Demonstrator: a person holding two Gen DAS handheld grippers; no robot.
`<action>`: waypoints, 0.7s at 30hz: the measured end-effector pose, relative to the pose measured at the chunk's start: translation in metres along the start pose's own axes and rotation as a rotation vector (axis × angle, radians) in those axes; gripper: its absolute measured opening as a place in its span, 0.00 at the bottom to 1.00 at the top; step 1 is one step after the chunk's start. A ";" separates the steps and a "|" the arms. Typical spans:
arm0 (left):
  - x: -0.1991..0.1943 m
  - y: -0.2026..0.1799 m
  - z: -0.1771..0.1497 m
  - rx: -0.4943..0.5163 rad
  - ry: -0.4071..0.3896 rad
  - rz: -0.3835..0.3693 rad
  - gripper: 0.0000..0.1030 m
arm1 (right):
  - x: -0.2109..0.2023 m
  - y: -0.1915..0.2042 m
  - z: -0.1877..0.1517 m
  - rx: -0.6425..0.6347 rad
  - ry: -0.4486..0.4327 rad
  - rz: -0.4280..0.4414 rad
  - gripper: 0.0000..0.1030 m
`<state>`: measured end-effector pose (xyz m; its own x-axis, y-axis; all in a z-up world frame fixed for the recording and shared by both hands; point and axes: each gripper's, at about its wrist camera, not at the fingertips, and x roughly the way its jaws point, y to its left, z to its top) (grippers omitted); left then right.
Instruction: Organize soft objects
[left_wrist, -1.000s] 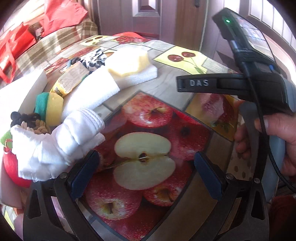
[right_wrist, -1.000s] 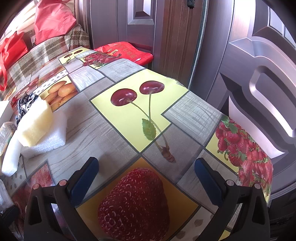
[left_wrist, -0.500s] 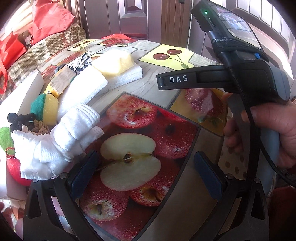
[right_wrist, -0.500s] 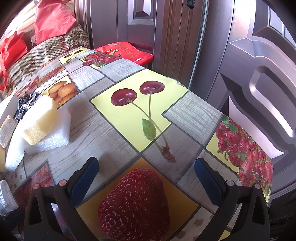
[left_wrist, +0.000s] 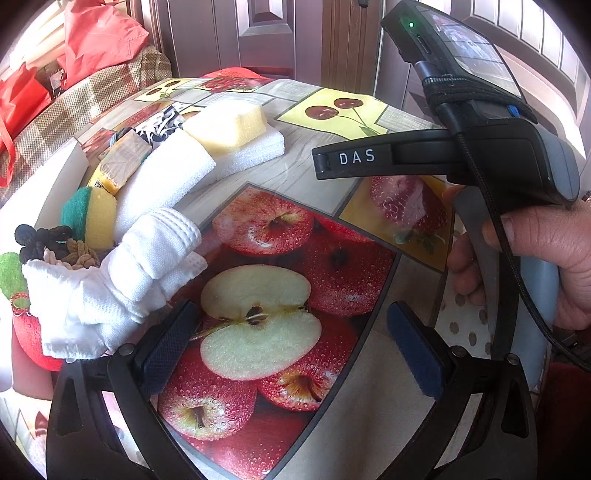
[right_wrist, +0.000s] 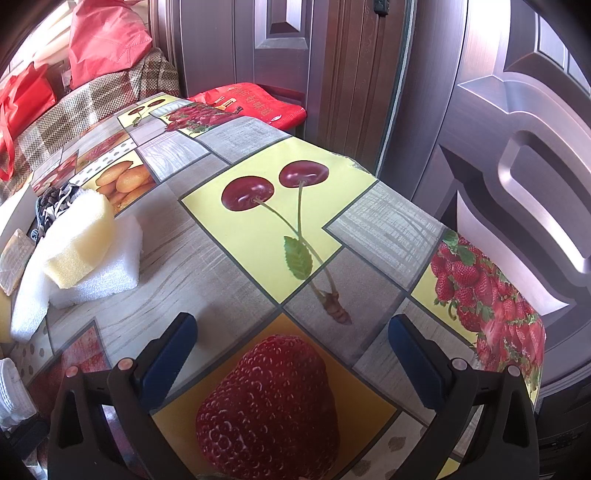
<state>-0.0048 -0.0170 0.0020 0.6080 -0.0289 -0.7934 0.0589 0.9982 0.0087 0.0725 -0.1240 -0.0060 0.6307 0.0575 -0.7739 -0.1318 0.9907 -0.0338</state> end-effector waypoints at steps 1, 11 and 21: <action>0.000 0.000 0.000 0.000 0.000 0.000 0.99 | 0.000 0.000 0.000 0.000 0.000 0.001 1.00; 0.000 0.000 0.000 0.000 0.001 0.000 0.99 | 0.001 0.005 0.000 -0.019 0.001 0.017 1.00; 0.000 0.000 0.000 0.000 0.001 0.000 0.99 | 0.001 0.005 0.000 -0.023 0.001 0.022 1.00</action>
<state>-0.0046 -0.0169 0.0021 0.6074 -0.0288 -0.7939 0.0588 0.9982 0.0087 0.0723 -0.1185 -0.0067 0.6263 0.0794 -0.7755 -0.1638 0.9860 -0.0313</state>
